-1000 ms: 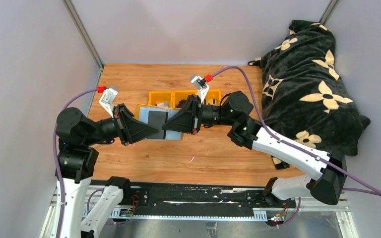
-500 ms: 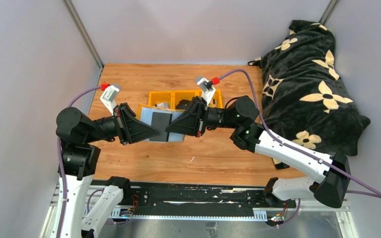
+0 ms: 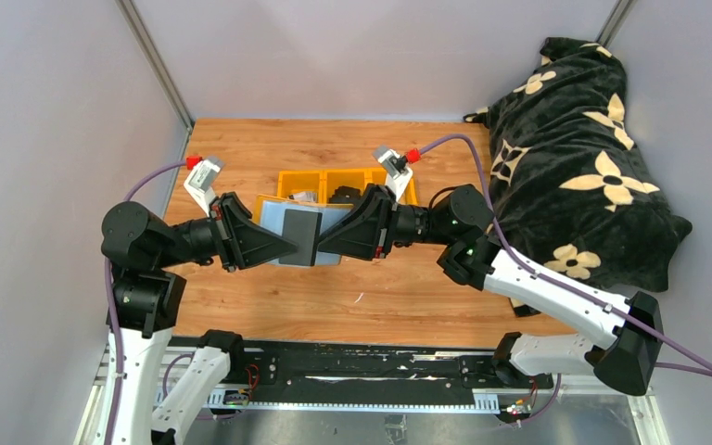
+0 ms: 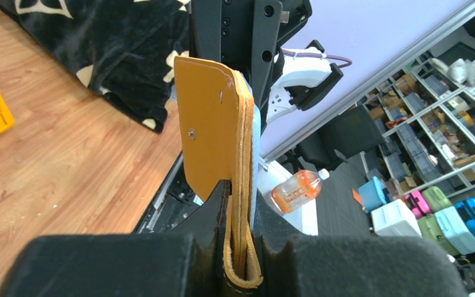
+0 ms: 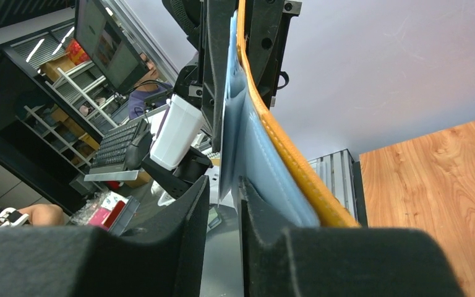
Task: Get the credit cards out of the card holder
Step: Remove the credit card from the card holder.
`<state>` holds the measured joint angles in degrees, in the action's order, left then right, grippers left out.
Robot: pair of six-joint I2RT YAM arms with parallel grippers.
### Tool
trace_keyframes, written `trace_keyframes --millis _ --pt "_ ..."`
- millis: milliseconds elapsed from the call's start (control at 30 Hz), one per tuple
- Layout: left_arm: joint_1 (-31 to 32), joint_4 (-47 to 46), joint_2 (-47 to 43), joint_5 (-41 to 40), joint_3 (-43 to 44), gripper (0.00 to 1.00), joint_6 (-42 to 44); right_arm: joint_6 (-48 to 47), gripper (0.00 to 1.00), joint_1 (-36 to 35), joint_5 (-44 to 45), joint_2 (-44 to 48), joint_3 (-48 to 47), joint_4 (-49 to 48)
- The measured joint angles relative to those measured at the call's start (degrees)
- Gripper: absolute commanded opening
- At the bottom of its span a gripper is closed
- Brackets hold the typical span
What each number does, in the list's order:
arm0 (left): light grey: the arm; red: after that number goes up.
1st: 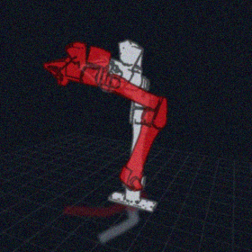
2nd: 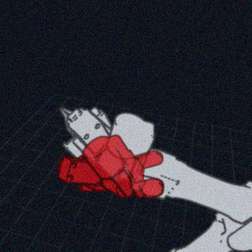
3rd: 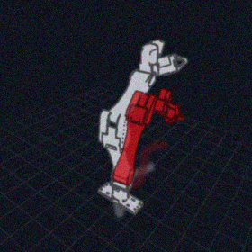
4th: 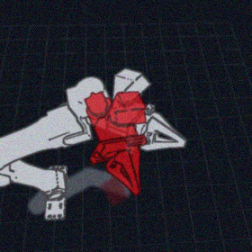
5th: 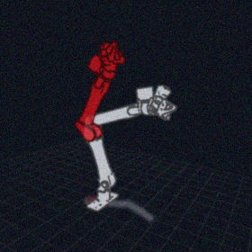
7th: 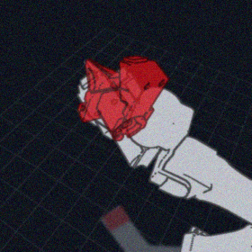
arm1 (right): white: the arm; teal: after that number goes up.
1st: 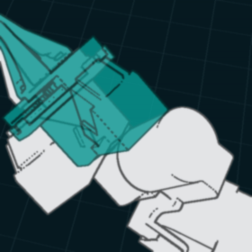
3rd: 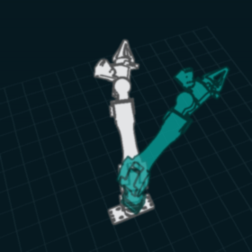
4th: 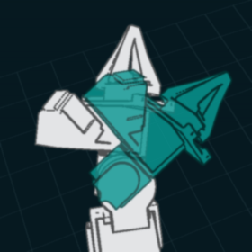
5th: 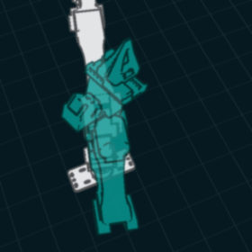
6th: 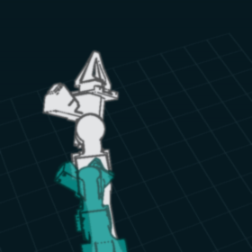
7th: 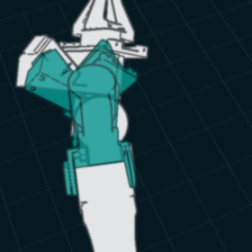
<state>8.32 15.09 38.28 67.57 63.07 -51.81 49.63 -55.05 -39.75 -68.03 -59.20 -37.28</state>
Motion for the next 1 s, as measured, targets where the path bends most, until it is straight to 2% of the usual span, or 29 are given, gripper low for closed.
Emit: trace_keyframes --millis 300,433,533,800,1000 --pt "0.00 1.55 -0.31 -0.72 0.44 0.01 2.36 0.13 0.29 0.07 -0.83 -1.29 -2.43 -0.02" --pt "0.00 3.87 -0.31 -1.20 1.40 0.01 4.87 0.22 0.10 0.09 -1.05 -1.42 -2.78 0.00" --pt "0.00 4.83 -0.31 -1.36 1.73 0.01 6.01 0.39 0.00 0.09 -1.20 -1.73 -3.17 0.24" --pt "0.00 5.73 -0.31 -1.36 2.32 0.05 6.84 0.33 0.00 0.15 -1.14 -1.68 -3.08 0.68" --pt "0.00 6.47 -0.24 -1.60 2.62 0.05 7.13 0.59 0.00 1.11 0.00 0.76 0.35 0.39"
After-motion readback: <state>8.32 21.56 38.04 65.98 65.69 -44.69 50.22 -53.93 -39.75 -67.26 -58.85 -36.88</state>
